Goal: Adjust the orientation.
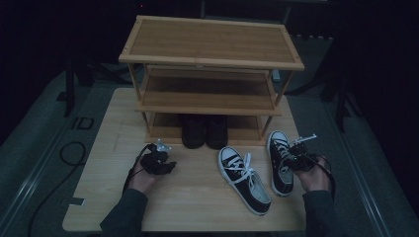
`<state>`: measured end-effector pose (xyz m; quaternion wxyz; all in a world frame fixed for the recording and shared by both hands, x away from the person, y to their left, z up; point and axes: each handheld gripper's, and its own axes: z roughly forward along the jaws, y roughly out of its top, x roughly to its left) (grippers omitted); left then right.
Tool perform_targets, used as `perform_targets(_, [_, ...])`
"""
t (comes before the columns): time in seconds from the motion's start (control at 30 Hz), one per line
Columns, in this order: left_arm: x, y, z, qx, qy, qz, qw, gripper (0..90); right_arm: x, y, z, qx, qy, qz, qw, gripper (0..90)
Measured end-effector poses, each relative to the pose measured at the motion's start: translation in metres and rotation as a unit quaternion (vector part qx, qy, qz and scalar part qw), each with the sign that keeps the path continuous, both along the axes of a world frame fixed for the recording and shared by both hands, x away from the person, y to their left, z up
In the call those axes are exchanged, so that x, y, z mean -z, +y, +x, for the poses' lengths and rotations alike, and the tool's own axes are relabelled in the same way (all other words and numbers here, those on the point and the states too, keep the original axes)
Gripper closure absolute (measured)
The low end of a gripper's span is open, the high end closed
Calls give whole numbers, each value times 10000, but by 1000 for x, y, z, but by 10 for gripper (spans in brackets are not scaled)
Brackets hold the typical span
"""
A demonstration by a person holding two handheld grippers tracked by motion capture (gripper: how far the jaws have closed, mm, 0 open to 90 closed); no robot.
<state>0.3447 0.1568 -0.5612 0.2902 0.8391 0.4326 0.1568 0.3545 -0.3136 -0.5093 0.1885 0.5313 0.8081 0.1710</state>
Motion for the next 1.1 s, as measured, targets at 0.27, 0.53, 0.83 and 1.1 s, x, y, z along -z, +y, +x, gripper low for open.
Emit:
perform_targets(0.27, [0, 0, 0, -14, -7, -3, 10000, 568, -8, -18, -19, -26, -237, 213, 9995, 850])
perform_targets(0.53, [0, 0, 0, -14, -11, -6, 10000, 568, -18, -21, -34, -213, -546, 391, 9975, 850])
perform_targets(0.83, [0, 0, 0, -13, -10, -9, 10000, 568, -22, -3, -34, -690, -756, 432, 9938, 849])
perform_targets(1.1, [0, 0, 0, -5, -9, -10, 10000, 568, -20, 25, -25, -1065, -819, 318, 9904, 849])
